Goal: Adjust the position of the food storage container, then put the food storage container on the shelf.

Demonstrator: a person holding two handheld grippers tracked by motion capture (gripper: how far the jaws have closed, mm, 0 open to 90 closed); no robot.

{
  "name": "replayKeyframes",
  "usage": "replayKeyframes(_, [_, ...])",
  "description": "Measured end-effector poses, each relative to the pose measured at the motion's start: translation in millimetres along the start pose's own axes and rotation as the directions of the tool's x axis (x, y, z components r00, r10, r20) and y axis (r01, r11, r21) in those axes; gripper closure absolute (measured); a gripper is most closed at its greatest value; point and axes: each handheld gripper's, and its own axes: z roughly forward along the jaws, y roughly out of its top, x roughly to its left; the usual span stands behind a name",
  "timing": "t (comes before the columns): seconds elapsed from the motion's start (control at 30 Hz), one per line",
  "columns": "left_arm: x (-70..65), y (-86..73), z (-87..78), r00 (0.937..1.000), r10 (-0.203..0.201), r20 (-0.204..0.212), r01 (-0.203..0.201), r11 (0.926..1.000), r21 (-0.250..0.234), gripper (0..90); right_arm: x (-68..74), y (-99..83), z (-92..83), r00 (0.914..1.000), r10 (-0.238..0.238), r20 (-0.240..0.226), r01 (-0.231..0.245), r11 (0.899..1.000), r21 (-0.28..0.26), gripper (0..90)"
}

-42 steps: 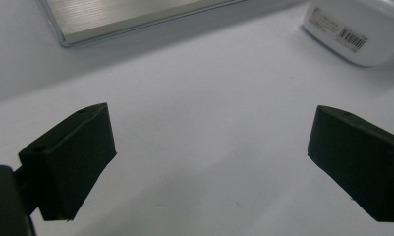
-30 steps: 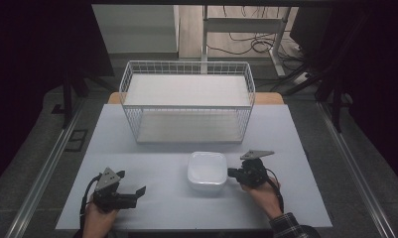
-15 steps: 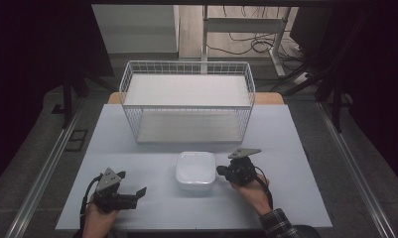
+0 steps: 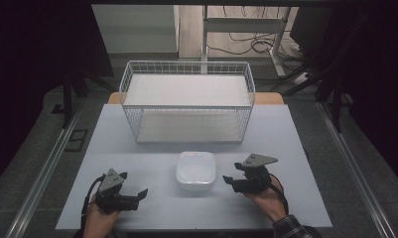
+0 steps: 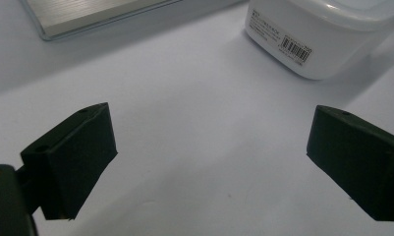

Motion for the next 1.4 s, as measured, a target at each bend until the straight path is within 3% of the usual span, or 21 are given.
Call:
replayKeyframes(0.07, [-0.3, -0.3, 0.6, 1.0, 0.003, 0.001, -0.003, 1.0, 0.0, 3.9, 2.2, -3.5, -0.3, 0.9997, -0.016, 0.017, 0.017, 1.0, -0.016, 10.7])
replayKeyframes(0.2, [-0.7, -0.8, 1.3, 0.9997, 0.024, 0.0, -0.024, 0.9997, -0.004, 3.6, 5.8, -9.7, 1.0, 0.998, -0.043, 0.045, 0.042, 0.999, 0.021, 3.9])
replayKeyframes(0.47, [-0.7, -1.1, 1.6, 0.9996, 0.029, 0.005, -0.029, 0.9995, -0.013, 3.3, 3.3, -11.5, 1.1, 0.9992, -0.025, 0.031, 0.025, 1.0, 0.011, 2.6])
replayKeyframes(0.53, [0.8, -1.2, 1.3, 0.9993, 0.003, 0.036, -0.002, 0.9994, -0.034, 3.1, 1.2, -12.2, 2.0, 0.9994, -0.019, 0.03, 0.018, 1.0, 0.016, 2.5])
replayKeyframes(0.67, [3.3, -1.5, 0.5, 0.9986, -0.019, 0.05, 0.021, 0.9985, -0.05, 2.8, -1.3, -13.0, 3.8, 0.9996, -0.016, 0.023, 0.016, 1.0, 0.021, 1.6])
replayKeyframes(0.9, [2.1, 1.0, 1.7, 0.9989, -0.014, 0.044, 0.016, 0.9988, -0.047, 3.4, -2.1, -11.3, 4.2, 1.0, -0.002, 0.001, 0.002, 1.0, 0.008, 1.5])
replayKeyframes(1.1, [-2.8, 10.6, 9.4, 0.9962, -0.015, 0.086, 0.02, 0.9982, -0.057, 3.9, -1.8, -4.6, 3.4, 0.9996, 0.02, -0.021, -0.02, 1.0, 0.0, 1.9])
replayKeyframes(1.3, [-13.2, 29.6, 22.0, 0.9902, 0.013, 0.139, -0.004, 0.9978, -0.067, 3.4, -1.4, 3.2, 3.8, 0.9991, 0.034, -0.025, -0.035, 0.999, -0.019, 1.9])
replayKeyframes(1.4, [-19.5, 41.1, 31.4, 0.9866, 0.032, 0.16, -0.021, 0.9973, -0.07, 2.8, 0.3, 8.2, 7.6, 0.9984, 0.039, -0.04, -0.039, 0.999, -0.001, 0.3])
